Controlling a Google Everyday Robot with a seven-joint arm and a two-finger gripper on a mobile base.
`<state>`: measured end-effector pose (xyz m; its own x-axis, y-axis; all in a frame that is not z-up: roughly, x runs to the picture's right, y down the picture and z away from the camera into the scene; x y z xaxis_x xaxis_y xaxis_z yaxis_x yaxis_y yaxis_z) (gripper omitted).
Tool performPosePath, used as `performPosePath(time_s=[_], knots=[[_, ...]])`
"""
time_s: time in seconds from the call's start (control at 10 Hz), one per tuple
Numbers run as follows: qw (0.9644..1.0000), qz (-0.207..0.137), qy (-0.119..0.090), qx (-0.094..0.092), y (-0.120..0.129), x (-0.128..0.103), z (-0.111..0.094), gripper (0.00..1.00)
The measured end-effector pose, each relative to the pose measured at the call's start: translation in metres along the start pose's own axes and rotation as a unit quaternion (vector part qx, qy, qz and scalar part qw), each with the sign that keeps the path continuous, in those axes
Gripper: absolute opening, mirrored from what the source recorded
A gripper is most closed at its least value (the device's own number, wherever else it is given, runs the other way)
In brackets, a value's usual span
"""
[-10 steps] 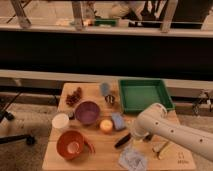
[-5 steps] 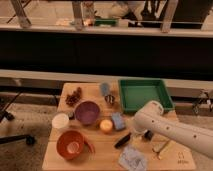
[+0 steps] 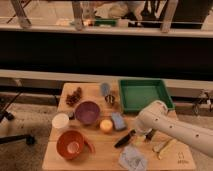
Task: Place brush in tray
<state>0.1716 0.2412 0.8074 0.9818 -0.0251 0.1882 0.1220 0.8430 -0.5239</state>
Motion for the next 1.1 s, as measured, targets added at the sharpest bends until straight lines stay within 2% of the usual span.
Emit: performPosePath(time_s=[0.6,0.7,1.1], knots=[[0.9999,-0.003,-0.012,-0.007,0.001,-0.008,0.001,0.08],[0.9998,-0.002,-0.015,-0.009,0.002,-0.008,0.0,0.02],[0.9996,0.005,-0.024,-0.014,0.004,-0.003,-0.012,0.0]])
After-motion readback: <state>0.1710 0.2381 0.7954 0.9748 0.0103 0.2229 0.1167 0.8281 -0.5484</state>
